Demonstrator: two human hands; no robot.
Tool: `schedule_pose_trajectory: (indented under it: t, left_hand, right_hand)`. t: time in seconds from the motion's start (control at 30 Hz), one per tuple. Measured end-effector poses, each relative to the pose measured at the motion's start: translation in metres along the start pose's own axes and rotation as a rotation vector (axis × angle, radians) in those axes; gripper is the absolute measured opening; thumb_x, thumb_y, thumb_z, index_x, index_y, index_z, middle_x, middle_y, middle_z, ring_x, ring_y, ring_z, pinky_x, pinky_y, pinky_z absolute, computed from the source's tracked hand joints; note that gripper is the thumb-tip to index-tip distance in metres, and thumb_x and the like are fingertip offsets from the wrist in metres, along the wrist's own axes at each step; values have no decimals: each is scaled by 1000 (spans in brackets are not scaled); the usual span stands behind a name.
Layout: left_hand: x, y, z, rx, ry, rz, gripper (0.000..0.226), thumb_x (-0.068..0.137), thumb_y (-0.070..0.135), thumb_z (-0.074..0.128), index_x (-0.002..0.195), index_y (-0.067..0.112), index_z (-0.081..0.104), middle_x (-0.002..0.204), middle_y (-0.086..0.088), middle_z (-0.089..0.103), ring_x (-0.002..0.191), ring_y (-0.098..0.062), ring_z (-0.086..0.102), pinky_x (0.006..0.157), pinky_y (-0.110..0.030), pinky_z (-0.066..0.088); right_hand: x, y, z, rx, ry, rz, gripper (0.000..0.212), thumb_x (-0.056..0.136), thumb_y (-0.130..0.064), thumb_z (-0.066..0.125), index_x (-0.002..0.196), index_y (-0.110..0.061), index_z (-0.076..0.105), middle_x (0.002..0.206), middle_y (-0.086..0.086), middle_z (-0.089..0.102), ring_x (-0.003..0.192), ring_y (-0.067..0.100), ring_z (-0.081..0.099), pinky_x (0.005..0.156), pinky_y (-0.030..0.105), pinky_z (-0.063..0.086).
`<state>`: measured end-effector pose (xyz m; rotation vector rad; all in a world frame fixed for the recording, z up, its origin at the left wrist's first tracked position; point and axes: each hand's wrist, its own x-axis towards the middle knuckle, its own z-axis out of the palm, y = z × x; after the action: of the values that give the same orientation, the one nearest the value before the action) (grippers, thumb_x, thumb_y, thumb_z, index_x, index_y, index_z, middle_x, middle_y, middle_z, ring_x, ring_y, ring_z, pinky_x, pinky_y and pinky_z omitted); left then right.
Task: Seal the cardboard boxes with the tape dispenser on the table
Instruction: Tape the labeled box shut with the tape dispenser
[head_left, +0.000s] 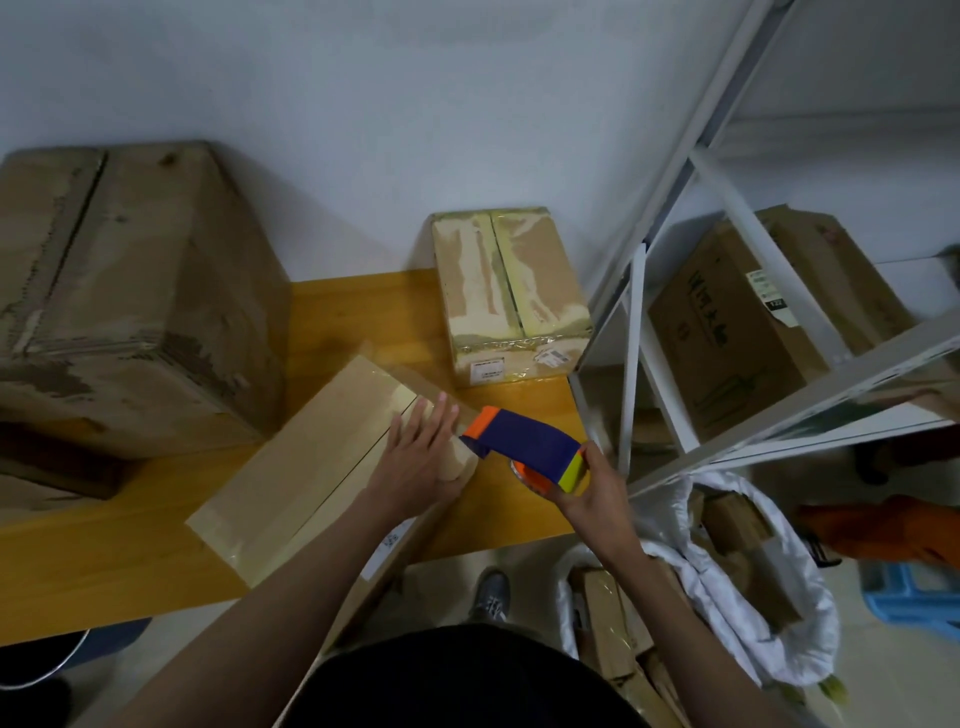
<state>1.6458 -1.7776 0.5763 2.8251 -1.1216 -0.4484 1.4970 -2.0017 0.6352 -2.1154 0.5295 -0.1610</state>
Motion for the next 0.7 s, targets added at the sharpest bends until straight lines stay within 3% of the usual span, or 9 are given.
schedule_pose_trajectory:
  t: [0.13, 0.23, 0.37, 0.47, 0.6, 0.63, 0.7]
  left_hand:
    - [1, 3, -5, 12, -27, -22, 101, 90, 76, 34, 160, 17, -8, 167, -6, -17, 153, -32, -16, 122, -57, -2]
    - [2, 5, -7, 21, -48, -32, 99, 91, 76, 31, 159, 16, -9, 167, -7, -17, 153, -32, -18, 123, -57, -2]
    - [7, 10, -15, 32, -70, -41, 101, 82, 77, 5, 160, 14, -8, 167, -10, -15, 153, -34, -16, 122, -60, 4]
    - [7, 12, -15, 21, -59, -9, 103, 77, 84, -8, 160, 22, -7, 166, -11, -17, 152, -38, -17, 121, -63, 2]
    - [2, 6, -8, 64, -37, 23, 96, 78, 84, -14, 158, 32, -10, 166, -11, -20, 151, -41, -18, 119, -66, 3]
    - [2, 6, -7, 62, -35, 22, 94, 80, 84, -13, 158, 33, -10, 166, -10, -20, 150, -42, -18, 119, -67, 3]
    - [3, 6, -7, 73, -42, 21, 93, 79, 83, -16, 157, 34, -14, 165, -9, -23, 150, -42, -21, 119, -67, 1]
  right_hand:
    - [-1, 6, -1, 14, -39, -6, 57, 72, -59, 81, 104, -23, 51, 94, -6, 64, 85, 6, 60, 64, 33, 53]
    - [-2, 9, -8, 32, -38, 40, 53, 72, -56, 82, 100, -24, 50, 91, -8, 62, 83, 3, 57, 62, 21, 46]
    - [-10, 18, -23, 79, -13, 106, 52, 71, -56, 83, 99, -29, 49, 94, -4, 64, 83, 6, 61, 65, 23, 48]
    - [-12, 20, -22, 73, 23, 59, 49, 72, -49, 85, 98, -35, 46, 95, -8, 61, 84, 2, 59, 64, 12, 43]
    - [-7, 21, -21, 120, -36, -74, 83, 78, -40, 85, 145, -37, 36, 140, -15, 49, 129, 2, 49, 99, 21, 46]
    - [-6, 21, -24, 83, -64, -126, 89, 82, -34, 84, 152, -38, 30, 141, -15, 45, 129, -2, 46, 100, 18, 45]
    - [0, 17, -26, -68, -103, -275, 91, 87, -22, 80, 155, -43, 23, 123, -9, 44, 110, 0, 50, 85, 21, 49]
